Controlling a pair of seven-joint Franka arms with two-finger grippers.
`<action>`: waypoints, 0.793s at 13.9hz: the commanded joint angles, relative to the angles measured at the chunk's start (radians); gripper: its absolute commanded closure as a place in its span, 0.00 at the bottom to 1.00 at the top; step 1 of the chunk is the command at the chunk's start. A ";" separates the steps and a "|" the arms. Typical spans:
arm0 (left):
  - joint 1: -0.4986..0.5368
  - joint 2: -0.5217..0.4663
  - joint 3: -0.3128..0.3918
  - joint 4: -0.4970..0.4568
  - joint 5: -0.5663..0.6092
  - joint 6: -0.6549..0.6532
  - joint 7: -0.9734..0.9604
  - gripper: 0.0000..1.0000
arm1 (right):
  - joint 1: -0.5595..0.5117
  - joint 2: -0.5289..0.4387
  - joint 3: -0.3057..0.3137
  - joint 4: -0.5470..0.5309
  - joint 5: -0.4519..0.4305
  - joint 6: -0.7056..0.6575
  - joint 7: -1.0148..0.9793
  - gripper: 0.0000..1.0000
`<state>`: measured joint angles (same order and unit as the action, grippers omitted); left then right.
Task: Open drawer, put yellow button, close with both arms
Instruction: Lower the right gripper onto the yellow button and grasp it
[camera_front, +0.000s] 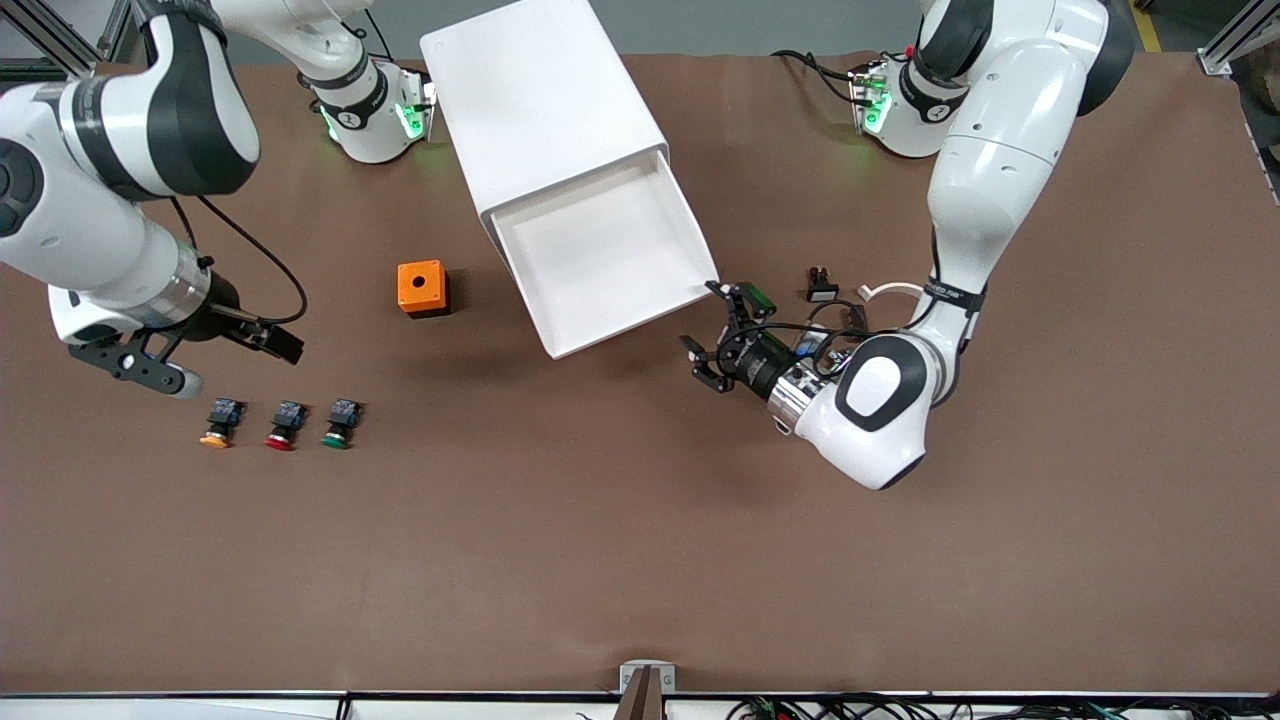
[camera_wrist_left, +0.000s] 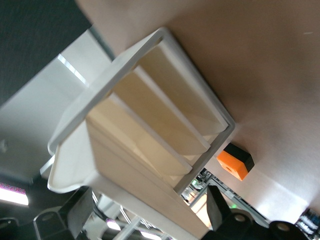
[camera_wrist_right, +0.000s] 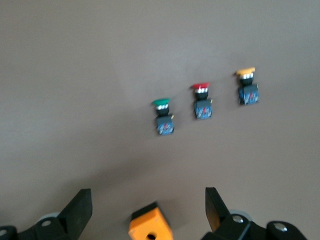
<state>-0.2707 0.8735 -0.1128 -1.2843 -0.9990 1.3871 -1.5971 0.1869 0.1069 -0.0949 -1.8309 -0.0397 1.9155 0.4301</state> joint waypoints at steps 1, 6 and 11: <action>0.028 -0.031 -0.001 -0.003 0.057 -0.010 0.155 0.00 | -0.072 0.007 0.007 -0.097 -0.031 0.141 -0.131 0.00; 0.015 -0.041 0.019 0.040 0.082 -0.005 0.203 0.00 | -0.219 0.094 0.007 -0.237 -0.031 0.439 -0.367 0.00; -0.007 -0.050 0.054 0.074 0.207 0.087 0.386 0.00 | -0.351 0.259 0.010 -0.243 -0.029 0.647 -0.559 0.00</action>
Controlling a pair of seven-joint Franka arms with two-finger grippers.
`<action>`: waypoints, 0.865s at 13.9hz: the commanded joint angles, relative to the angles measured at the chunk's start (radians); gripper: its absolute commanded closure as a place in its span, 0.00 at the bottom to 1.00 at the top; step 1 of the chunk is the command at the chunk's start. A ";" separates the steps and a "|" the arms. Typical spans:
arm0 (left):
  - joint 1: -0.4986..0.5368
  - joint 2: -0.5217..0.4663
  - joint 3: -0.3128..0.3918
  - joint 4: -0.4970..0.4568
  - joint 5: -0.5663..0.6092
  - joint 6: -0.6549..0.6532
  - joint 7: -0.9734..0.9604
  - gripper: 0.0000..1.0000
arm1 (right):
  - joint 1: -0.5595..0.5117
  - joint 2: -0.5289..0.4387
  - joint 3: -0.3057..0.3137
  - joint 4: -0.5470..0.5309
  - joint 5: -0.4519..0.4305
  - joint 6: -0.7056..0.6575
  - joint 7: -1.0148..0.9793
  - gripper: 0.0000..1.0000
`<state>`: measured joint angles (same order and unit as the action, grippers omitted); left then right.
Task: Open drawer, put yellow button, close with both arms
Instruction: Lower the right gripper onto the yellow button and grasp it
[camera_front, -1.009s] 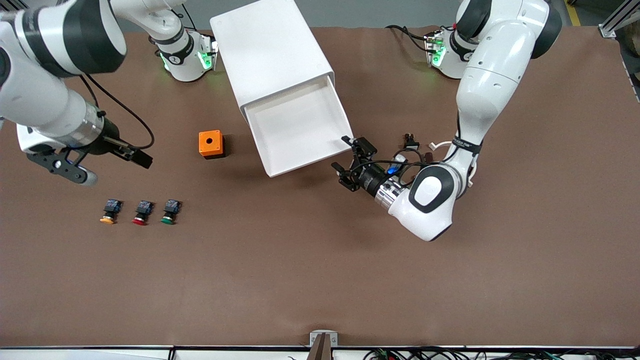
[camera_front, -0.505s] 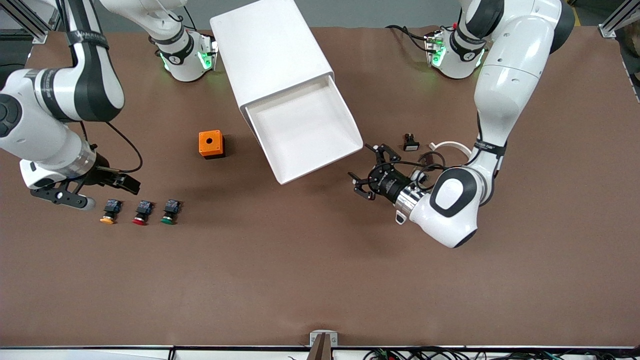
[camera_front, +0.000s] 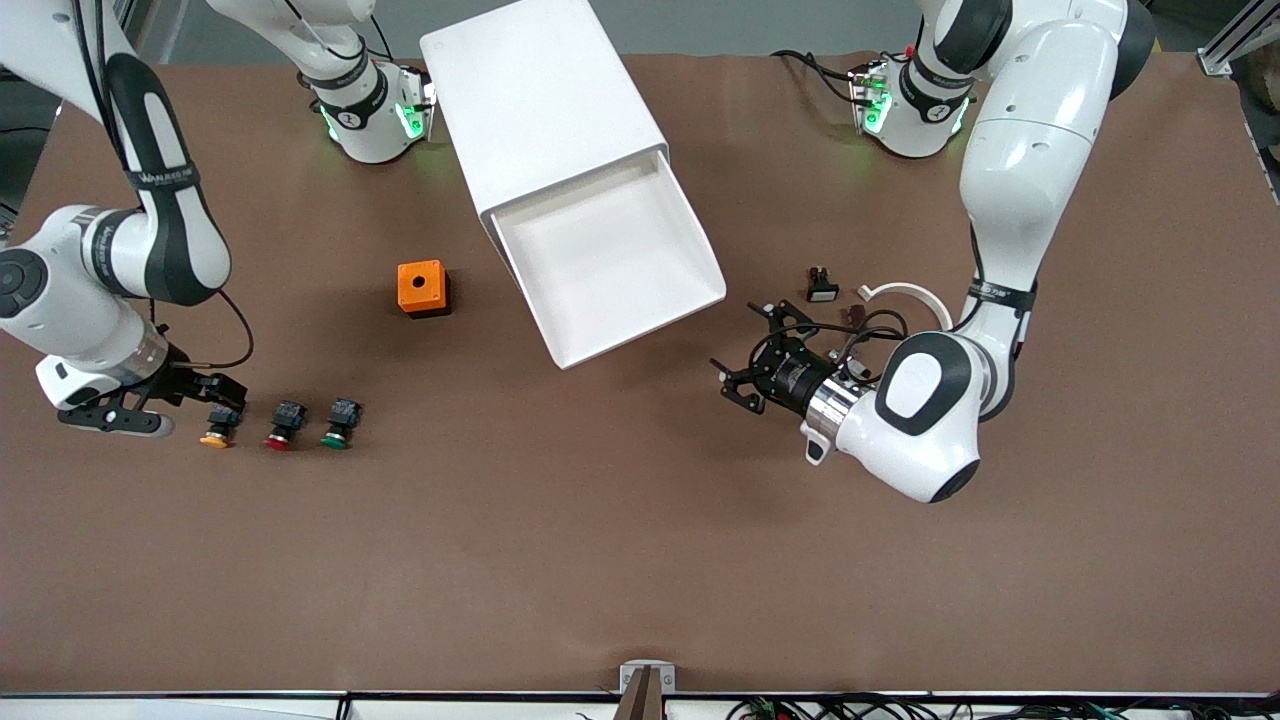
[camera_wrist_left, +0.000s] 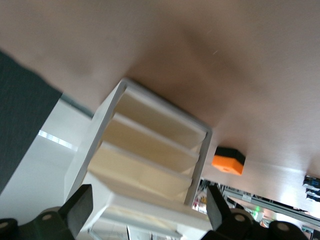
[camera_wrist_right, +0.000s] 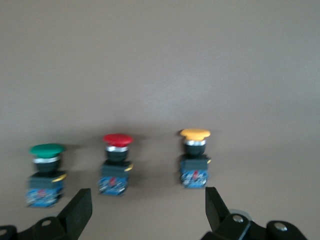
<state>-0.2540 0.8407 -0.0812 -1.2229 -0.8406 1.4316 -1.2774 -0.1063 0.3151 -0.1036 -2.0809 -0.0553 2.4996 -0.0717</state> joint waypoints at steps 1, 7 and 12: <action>-0.025 -0.028 0.023 0.011 0.092 0.090 0.104 0.00 | -0.082 0.080 0.021 0.007 -0.011 0.091 -0.074 0.00; -0.091 -0.103 0.050 0.022 0.382 0.274 0.296 0.00 | -0.105 0.130 0.022 0.007 0.000 0.127 -0.074 0.00; -0.157 -0.147 0.086 0.020 0.578 0.337 0.296 0.00 | -0.112 0.153 0.022 -0.010 0.060 0.127 -0.074 0.00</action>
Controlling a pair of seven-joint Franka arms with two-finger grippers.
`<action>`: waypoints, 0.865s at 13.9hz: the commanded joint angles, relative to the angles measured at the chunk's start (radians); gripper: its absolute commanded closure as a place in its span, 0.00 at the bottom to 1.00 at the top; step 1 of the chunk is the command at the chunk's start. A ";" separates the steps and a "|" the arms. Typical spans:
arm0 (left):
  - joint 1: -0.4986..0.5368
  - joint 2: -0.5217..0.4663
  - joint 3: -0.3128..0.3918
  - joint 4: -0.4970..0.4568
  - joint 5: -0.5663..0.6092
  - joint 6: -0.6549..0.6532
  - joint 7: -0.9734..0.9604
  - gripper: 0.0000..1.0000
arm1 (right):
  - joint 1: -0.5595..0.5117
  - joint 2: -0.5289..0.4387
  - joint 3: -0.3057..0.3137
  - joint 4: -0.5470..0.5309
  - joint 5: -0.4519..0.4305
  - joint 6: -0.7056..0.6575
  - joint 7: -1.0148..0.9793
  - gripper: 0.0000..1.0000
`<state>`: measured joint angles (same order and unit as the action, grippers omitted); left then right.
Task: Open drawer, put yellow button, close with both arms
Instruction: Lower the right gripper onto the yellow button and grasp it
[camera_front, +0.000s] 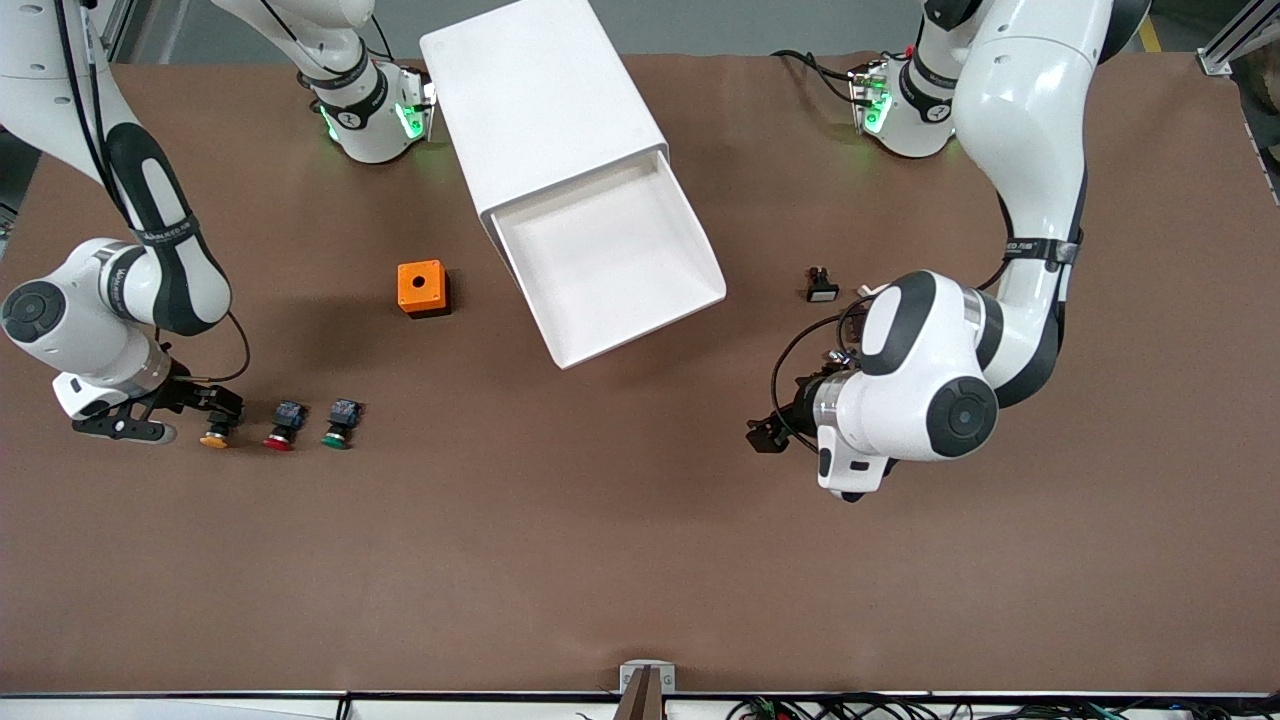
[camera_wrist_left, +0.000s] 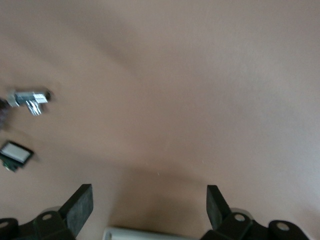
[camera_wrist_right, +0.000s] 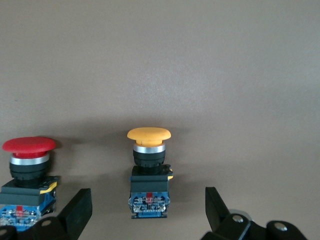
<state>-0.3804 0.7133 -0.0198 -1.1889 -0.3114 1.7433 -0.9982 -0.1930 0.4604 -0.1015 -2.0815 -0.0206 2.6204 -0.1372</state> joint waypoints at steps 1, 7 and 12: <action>-0.031 -0.026 0.024 -0.015 0.054 0.051 0.016 0.00 | -0.023 0.007 0.020 -0.011 0.034 0.006 -0.008 0.00; -0.073 -0.087 0.018 -0.020 0.178 0.058 0.015 0.00 | -0.025 0.032 0.020 -0.011 0.041 0.009 -0.018 0.00; -0.089 -0.109 0.015 -0.021 0.219 0.058 0.020 0.00 | -0.025 0.037 0.020 -0.011 0.041 0.009 -0.019 0.00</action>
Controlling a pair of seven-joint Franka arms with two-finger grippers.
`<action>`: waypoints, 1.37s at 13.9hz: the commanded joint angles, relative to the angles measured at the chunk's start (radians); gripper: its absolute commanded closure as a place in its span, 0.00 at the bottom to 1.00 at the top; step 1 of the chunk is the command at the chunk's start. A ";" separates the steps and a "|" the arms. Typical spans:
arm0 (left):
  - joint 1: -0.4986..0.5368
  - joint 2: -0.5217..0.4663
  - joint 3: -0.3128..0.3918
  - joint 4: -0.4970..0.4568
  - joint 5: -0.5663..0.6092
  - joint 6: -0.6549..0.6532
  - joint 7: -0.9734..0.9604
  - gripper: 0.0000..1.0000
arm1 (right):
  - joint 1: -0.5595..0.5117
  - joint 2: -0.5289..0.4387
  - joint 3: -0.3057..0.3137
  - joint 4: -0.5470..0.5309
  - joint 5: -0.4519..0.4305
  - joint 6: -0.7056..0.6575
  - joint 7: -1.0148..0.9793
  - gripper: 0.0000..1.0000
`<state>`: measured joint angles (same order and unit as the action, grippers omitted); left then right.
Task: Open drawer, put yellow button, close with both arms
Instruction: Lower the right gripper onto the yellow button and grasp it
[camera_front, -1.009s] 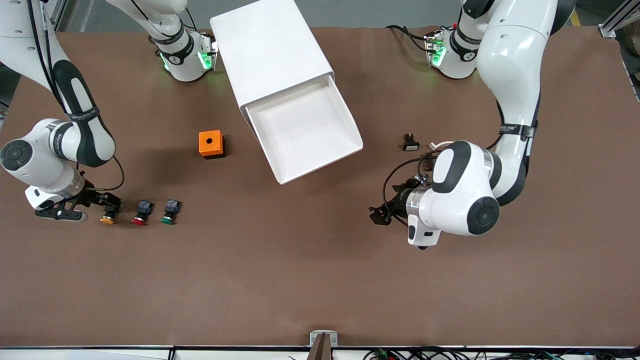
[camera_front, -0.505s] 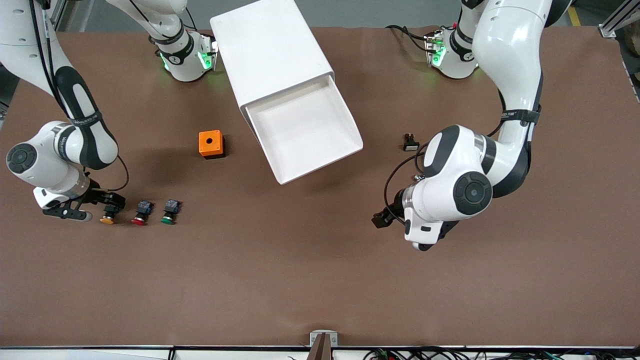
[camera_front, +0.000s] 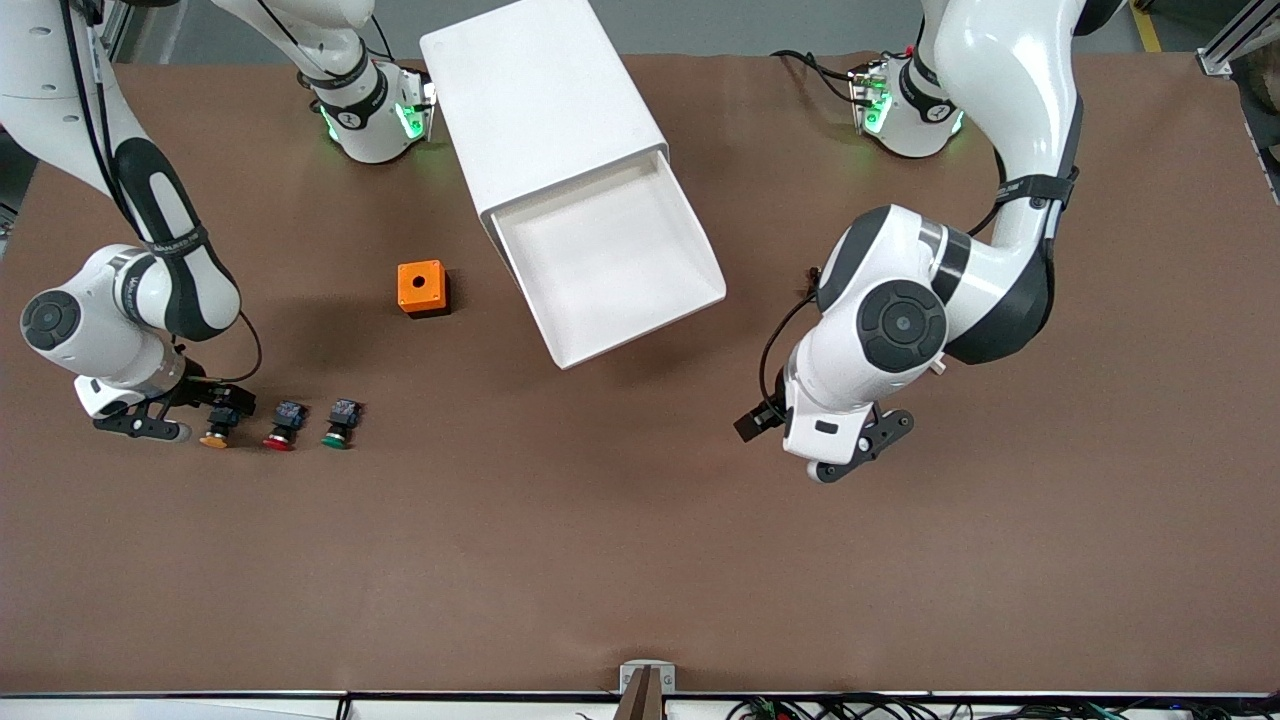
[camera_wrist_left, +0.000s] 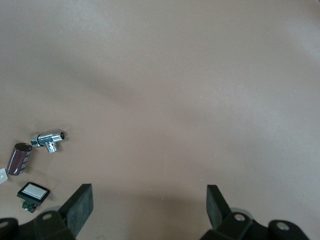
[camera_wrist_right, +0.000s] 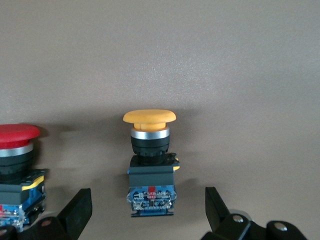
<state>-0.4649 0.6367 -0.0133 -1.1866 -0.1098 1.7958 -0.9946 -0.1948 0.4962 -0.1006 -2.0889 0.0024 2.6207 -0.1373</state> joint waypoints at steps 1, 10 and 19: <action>-0.006 -0.032 0.009 -0.024 0.018 0.005 0.017 0.00 | -0.023 0.002 0.019 -0.003 0.018 0.009 -0.019 0.00; -0.005 -0.038 -0.014 -0.025 0.015 0.013 0.007 0.00 | -0.023 0.004 0.019 0.001 0.018 0.007 -0.021 0.97; 0.000 -0.045 -0.014 -0.025 0.009 0.013 0.007 0.00 | 0.011 -0.143 0.021 0.163 0.059 -0.467 0.010 1.00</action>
<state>-0.4682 0.6176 -0.0248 -1.1867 -0.1089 1.7995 -0.9938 -0.1886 0.4395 -0.0874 -1.9925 0.0222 2.3427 -0.1341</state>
